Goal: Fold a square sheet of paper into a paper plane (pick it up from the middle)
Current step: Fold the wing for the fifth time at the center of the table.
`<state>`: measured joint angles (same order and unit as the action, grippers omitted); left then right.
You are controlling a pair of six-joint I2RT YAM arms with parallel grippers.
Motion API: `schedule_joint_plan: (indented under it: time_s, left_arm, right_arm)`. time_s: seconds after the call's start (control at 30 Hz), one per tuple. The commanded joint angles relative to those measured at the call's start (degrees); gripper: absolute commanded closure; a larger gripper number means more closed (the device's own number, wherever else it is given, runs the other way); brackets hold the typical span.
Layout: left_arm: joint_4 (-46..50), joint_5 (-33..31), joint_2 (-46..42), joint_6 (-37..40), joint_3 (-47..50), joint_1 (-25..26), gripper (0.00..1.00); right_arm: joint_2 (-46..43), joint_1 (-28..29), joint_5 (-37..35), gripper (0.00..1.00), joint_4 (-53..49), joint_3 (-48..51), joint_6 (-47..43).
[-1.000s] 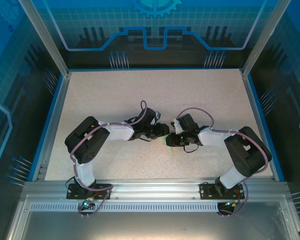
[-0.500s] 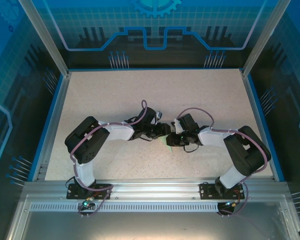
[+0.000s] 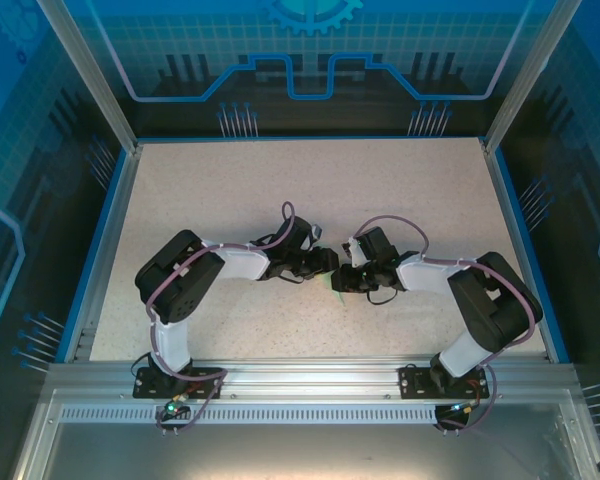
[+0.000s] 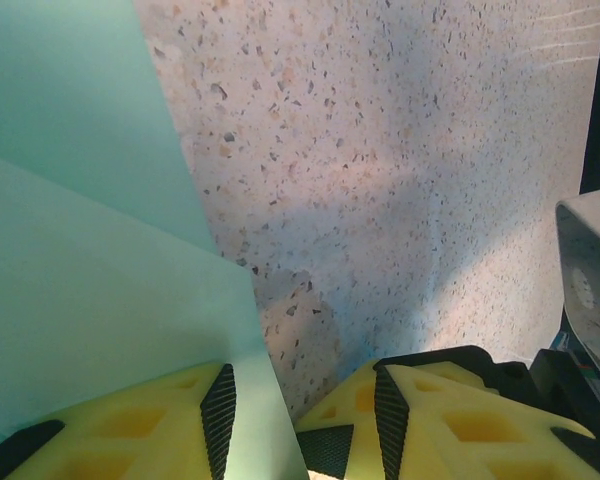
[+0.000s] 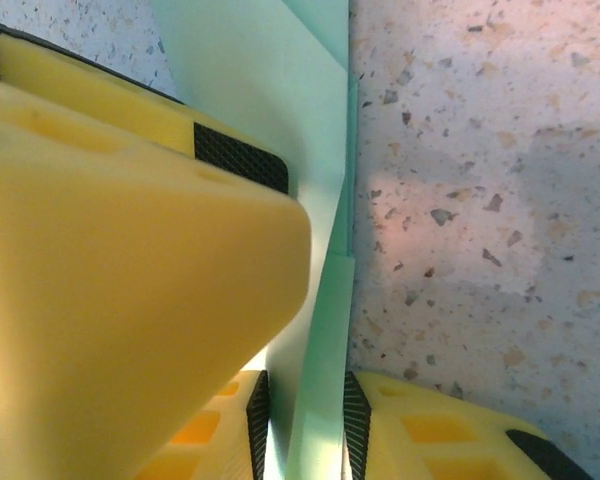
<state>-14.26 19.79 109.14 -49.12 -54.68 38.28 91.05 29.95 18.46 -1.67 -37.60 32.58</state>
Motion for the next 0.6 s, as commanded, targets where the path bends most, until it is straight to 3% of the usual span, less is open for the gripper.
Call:
schedule_joint_plan:
  time_s: [0.0, 0.57]
  left_arm:
    - [0.1, -0.9, 1.6, 1.0, -0.1, -0.5, 0.55]
    - [0.7, -0.7, 2.6, 1.0, -0.6, -0.5, 0.55]
  right_arm:
    - [-1.1, 0.3, 1.8, 0.68, -0.8, 1.8, 0.2]
    - [-4.0, 0.2, -0.8, 0.75, -6.2, 4.1, -1.0]
